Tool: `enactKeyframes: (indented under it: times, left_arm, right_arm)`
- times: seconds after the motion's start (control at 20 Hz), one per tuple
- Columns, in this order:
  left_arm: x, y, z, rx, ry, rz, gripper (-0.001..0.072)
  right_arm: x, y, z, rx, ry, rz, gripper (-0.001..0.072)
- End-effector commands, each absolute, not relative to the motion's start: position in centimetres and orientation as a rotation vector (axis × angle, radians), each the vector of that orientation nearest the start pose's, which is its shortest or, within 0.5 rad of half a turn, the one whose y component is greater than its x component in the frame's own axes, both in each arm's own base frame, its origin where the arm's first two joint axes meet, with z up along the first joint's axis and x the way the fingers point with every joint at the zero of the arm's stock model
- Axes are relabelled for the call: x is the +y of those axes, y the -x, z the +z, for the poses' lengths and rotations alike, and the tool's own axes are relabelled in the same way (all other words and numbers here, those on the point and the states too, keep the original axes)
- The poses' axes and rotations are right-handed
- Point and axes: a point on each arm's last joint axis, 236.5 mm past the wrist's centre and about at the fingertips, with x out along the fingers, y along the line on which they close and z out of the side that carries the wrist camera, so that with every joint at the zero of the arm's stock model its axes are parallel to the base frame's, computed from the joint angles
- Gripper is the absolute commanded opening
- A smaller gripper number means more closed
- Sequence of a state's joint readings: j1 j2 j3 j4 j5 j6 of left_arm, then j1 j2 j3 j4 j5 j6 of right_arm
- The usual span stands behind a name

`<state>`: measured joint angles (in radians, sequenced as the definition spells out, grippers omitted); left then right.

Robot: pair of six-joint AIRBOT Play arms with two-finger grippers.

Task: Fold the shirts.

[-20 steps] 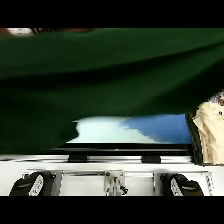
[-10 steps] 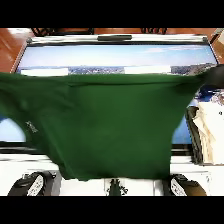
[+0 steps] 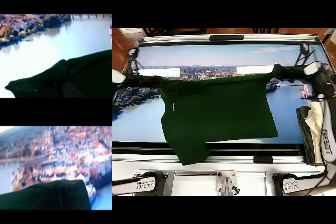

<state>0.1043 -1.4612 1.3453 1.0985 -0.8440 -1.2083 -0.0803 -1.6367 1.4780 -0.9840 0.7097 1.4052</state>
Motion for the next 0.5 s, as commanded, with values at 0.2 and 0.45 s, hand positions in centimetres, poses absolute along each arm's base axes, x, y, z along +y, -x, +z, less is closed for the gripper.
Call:
enactKeyframes:
  times: [0.2, 0.45]
  left_arm:
    - [-3.0, -60.9, 4.7, 0.639, 0.214, -0.147, 0.003]
    - [-4.6, -61.6, 3.8, 0.627, 0.267, -0.136, 0.003]
  right_arm:
    - [3.2, -62.3, 3.3, 0.564, -0.311, 0.098, 0.0061]
    - [0.5, -62.8, 3.8, 0.53, -0.364, 0.032, 0.0061]
